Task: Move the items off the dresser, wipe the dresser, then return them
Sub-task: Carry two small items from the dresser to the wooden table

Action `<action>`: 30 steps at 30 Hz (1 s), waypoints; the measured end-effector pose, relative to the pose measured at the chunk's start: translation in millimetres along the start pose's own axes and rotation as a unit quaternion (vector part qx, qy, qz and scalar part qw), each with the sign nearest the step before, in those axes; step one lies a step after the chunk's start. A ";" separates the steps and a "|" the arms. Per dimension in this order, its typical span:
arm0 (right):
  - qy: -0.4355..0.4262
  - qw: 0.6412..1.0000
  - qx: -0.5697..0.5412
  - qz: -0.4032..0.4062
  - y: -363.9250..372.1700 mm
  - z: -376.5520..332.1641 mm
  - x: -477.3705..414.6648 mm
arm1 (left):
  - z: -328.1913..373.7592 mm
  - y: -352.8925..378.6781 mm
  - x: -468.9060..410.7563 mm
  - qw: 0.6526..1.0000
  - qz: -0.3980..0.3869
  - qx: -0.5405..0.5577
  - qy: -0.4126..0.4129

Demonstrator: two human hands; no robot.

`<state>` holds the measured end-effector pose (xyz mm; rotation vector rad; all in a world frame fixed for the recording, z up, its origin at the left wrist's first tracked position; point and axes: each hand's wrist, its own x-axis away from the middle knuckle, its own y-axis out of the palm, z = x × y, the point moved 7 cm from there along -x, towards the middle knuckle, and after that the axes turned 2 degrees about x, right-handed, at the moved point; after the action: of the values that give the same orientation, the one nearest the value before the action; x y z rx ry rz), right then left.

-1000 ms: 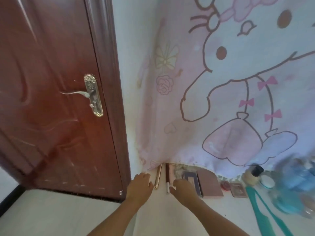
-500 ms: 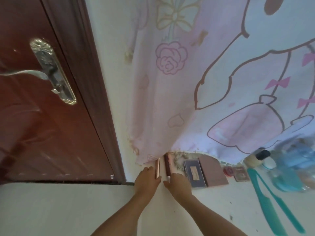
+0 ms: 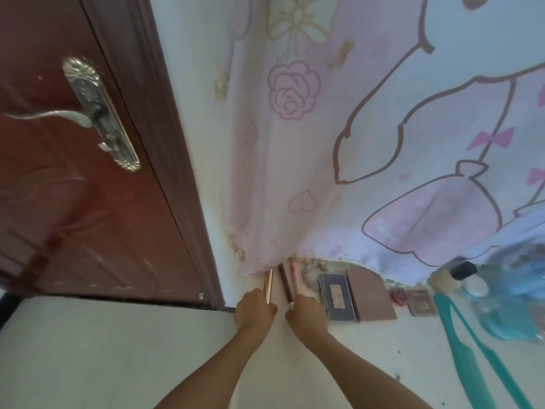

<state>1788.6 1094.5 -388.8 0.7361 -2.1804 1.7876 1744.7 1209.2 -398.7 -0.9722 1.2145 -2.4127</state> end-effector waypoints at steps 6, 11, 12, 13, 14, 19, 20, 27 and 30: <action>-0.087 0.995 0.042 -0.027 -4.9 -2.1 10.0 | -23.8 -8.8 31.4 0.994 0.040 0.049 -0.089; -0.196 0.975 0.085 -0.061 -5.2 -13.5 30.2 | -53.1 -12.3 83.2 0.971 0.103 0.094 -0.196; -0.216 0.970 0.089 -0.064 -5.4 -18.5 36.3 | -59.6 -15.2 95.4 0.964 0.120 0.110 -0.211; -0.235 0.965 0.093 -0.065 -5.5 -24.7 43.6 | -67.1 -19.8 108.3 0.956 0.141 0.127 -0.224; -0.256 0.960 0.097 -0.065 -4.7 -31.8 52.0 | -76.1 -24.7 122.1 0.947 0.160 0.143 -0.238; -0.365 0.920 0.127 -0.067 2.7 -82.8 109.7 | -132.4 -54.6 207.5 0.894 0.253 0.187 -0.319; -0.392 0.907 0.134 -0.068 5.0 -96.7 125.7 | -145.4 -59.9 226.8 0.883 0.269 0.184 -0.338; -0.591 0.791 0.146 -0.061 37.5 -193.8 277.4 | -230.1 -86.1 379.8 0.766 0.402 0.224 -0.449; -0.657 0.737 0.146 -0.069 55.7 -222.4 354.7 | -258.0 -90.2 460.1 0.707 0.459 0.240 -0.481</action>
<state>1428.7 1232.7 -216.2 2.8228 -2.2291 1.6615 1236.7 1188.3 -231.7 -0.8994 0.4044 -1.0138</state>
